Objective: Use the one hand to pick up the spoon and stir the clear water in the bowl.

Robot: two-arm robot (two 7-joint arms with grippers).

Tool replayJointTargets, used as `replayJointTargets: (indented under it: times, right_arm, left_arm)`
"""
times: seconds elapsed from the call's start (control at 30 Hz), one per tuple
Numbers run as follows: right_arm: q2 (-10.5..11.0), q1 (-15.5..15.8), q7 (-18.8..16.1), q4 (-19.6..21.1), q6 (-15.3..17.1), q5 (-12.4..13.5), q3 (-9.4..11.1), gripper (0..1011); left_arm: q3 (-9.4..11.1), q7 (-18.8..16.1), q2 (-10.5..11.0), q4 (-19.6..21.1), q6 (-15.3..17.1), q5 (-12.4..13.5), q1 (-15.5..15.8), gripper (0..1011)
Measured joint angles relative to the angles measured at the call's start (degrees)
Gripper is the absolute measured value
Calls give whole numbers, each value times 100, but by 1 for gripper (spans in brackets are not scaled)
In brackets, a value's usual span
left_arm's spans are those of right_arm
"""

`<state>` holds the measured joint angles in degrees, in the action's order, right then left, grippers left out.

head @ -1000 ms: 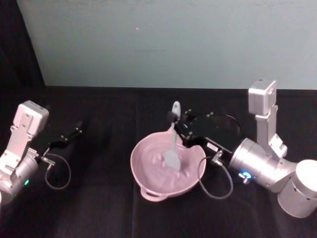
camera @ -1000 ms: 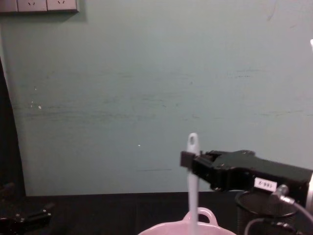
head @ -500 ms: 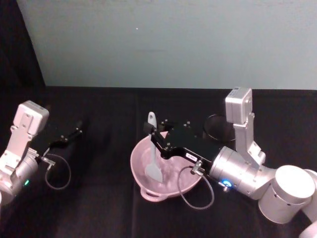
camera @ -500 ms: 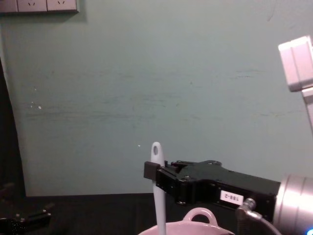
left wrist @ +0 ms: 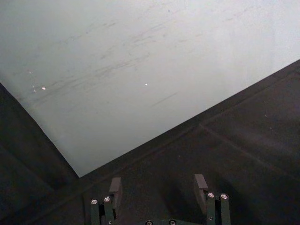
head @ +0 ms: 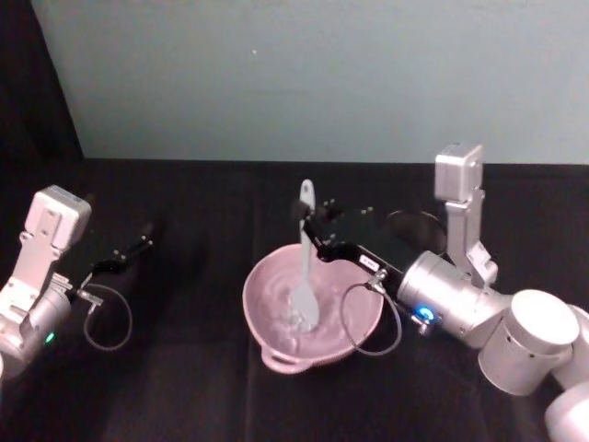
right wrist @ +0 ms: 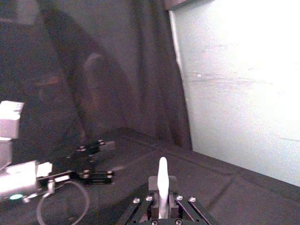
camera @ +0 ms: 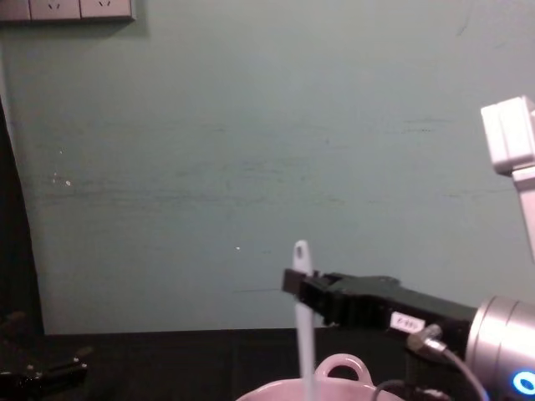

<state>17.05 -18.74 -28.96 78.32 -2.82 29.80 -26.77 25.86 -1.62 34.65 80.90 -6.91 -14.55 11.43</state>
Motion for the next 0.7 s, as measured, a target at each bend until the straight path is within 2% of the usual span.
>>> replayJointTargets:
  times: [0.13, 0.37, 0.7]
  right_arm:
    - [62, -11, 91, -35, -41, 11, 151, 114]
    - [199, 67, 167, 92, -67, -11, 299, 114]
    - [450, 245, 179, 493, -85, -202, 361, 114]
  left_arm:
    - [0, 0, 0, 0, 0, 0, 0, 1005]
    - [0, 0, 0, 0, 0, 0, 0, 1005]
    - [0, 0, 0, 0, 0, 0, 0, 1005]
